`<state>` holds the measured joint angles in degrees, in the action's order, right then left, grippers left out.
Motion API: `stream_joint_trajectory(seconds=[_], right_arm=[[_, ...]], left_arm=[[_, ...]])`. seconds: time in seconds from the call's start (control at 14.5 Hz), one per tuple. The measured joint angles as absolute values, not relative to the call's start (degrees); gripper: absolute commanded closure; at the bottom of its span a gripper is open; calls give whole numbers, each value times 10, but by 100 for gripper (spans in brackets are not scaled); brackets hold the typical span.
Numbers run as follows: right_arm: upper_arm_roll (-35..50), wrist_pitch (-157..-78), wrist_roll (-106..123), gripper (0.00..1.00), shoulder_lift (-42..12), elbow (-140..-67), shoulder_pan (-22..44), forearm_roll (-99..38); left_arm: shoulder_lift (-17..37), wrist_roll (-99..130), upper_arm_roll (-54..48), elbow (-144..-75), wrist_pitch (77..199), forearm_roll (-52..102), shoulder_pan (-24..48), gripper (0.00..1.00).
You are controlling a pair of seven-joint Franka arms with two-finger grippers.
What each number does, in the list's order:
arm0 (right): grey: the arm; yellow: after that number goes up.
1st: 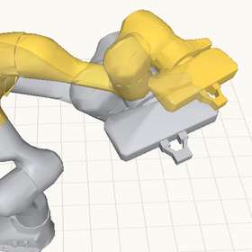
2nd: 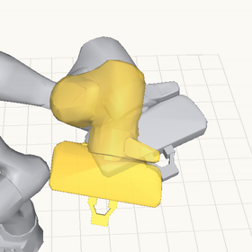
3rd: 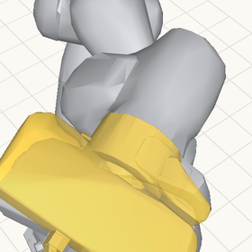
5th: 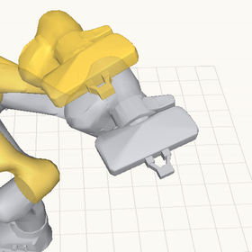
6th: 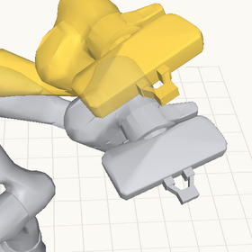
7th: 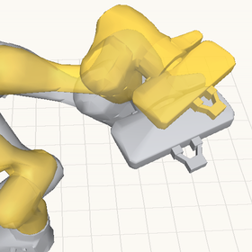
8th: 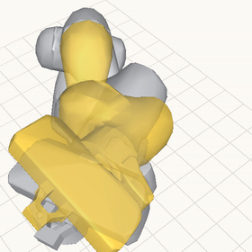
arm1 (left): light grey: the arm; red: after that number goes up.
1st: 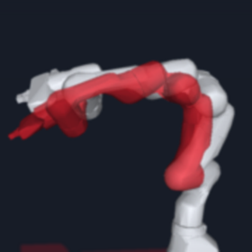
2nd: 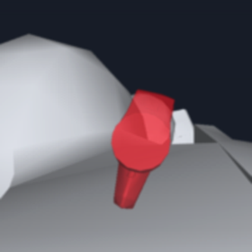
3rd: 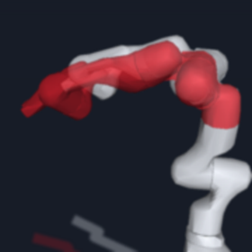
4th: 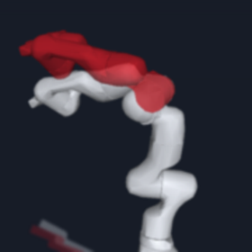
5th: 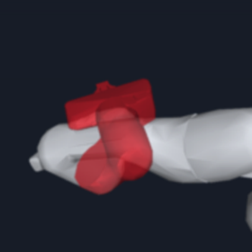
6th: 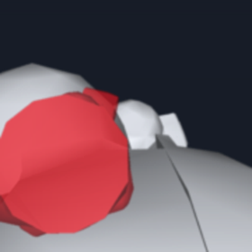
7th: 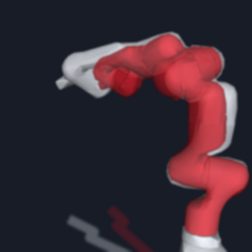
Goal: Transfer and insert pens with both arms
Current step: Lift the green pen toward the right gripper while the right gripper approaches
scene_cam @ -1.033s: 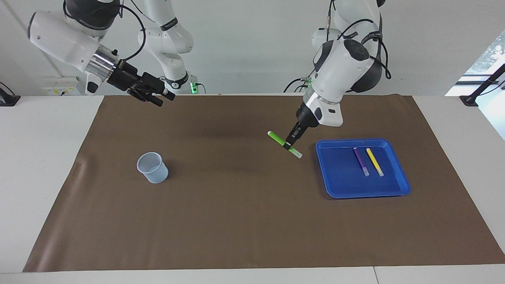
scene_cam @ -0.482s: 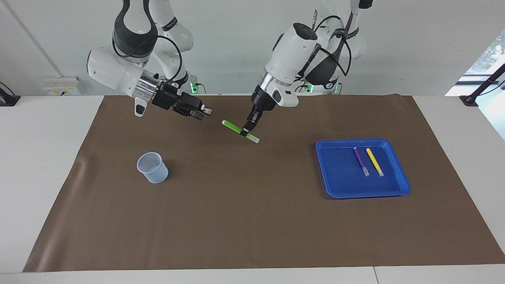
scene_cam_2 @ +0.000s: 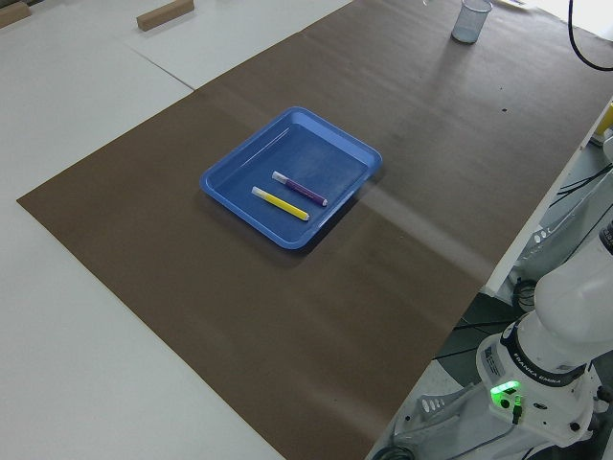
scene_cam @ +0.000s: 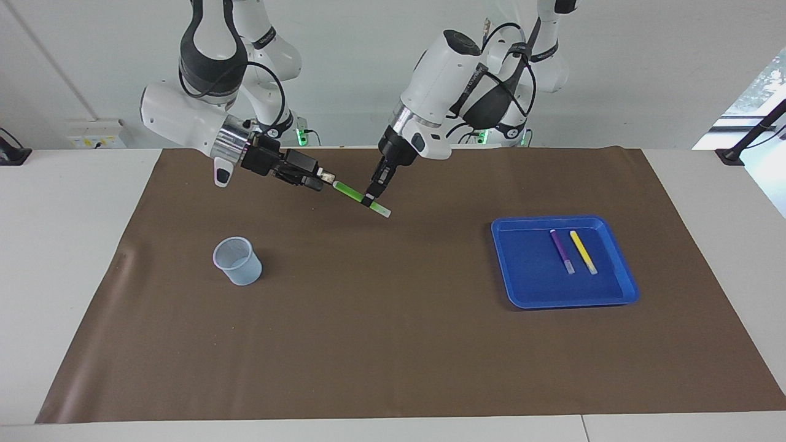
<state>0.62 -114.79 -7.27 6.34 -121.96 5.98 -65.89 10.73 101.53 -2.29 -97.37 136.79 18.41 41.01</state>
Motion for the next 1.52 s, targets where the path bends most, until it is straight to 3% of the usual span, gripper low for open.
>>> stream_joint_trajectory(seconds=[0.28,0.55,0.83,0.96,1.17,1.24,1.31,1.52], right_arm=[[7,-1151,-73,40,63,-1220,65,-659],[7,-1153,-73,84,63,-1220,65,-659],[7,-1152,-73,89,64,-1219,66,-663],[7,-1153,-73,100,64,-1219,67,-663],[7,-1153,-73,100,64,-1219,67,-663],[7,-1153,-73,100,64,-1219,67,-663],[7,-1153,-72,100,64,-1219,67,-663],[7,-1153,-61,100,62,-1215,67,-653]], left_arm=[[108,1016,-23,-974,1371,184,418,100],[109,1016,-23,-977,1371,184,418,100],[111,1017,-20,-978,1376,184,418,100],[111,1017,-20,-978,1376,184,418,100],[111,1017,-20,-978,1376,184,418,100],[111,1017,-20,-978,1376,184,418,40],[111,1017,-20,-978,1376,184,418,0],[111,998,-18,-978,1375,177,417,0]])
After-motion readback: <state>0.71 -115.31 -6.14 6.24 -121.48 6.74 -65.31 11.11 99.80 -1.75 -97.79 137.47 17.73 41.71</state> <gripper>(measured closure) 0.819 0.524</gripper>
